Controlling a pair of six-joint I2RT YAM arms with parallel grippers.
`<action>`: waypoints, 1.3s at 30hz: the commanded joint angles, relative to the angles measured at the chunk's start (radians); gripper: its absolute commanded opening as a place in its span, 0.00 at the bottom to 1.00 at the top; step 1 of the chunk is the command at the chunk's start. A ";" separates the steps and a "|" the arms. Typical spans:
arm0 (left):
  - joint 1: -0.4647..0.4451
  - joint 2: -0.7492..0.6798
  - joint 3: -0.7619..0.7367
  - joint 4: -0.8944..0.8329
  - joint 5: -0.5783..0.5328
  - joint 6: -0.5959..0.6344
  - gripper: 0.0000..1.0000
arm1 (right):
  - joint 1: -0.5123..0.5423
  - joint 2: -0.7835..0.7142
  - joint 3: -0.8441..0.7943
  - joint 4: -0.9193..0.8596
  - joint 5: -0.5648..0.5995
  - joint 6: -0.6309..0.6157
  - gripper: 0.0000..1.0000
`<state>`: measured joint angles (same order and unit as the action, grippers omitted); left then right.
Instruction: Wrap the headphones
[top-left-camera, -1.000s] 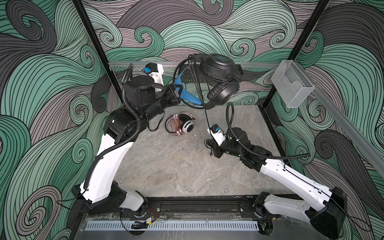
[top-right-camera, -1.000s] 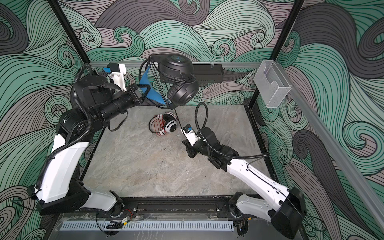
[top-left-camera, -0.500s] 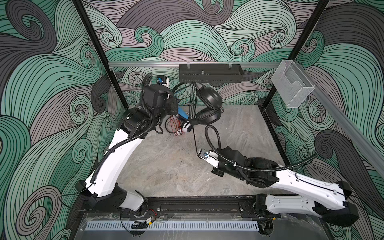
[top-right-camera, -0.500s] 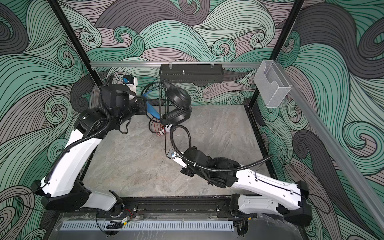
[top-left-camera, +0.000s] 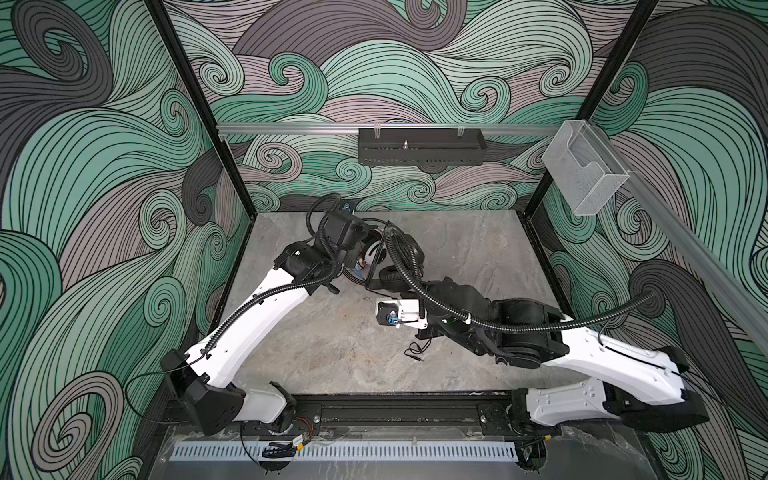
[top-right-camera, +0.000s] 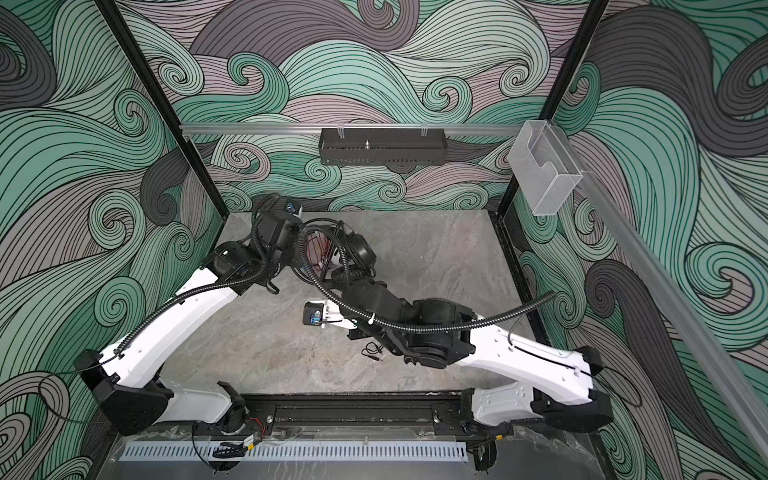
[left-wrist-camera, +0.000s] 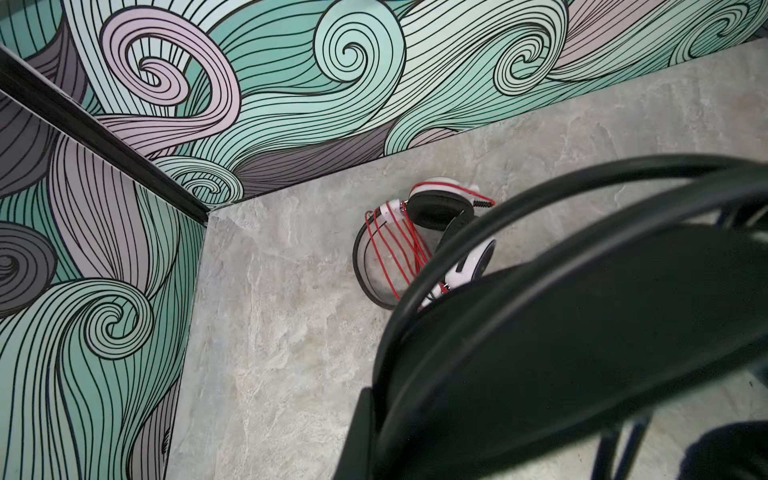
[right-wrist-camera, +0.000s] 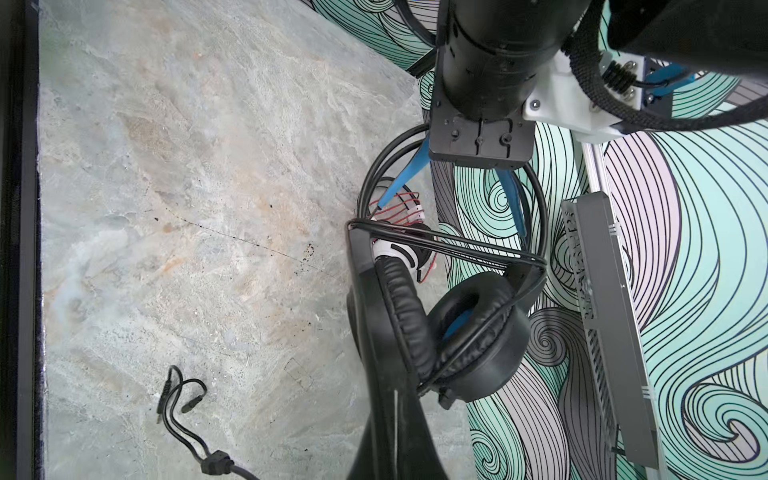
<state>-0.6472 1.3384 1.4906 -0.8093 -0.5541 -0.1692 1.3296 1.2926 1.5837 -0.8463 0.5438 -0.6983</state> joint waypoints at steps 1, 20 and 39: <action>-0.031 -0.051 -0.020 0.054 0.008 0.003 0.00 | 0.003 0.015 0.072 0.005 0.044 -0.065 0.00; -0.143 -0.220 -0.161 -0.033 0.187 0.178 0.00 | -0.224 0.062 0.159 -0.036 -0.022 0.018 0.07; -0.144 -0.263 -0.150 -0.064 0.275 0.192 0.00 | -0.270 0.052 0.149 0.004 0.033 0.003 0.14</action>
<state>-0.7879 1.1141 1.3193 -0.8917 -0.3817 0.0418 1.0813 1.3334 1.7020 -0.8719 0.5934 -0.7525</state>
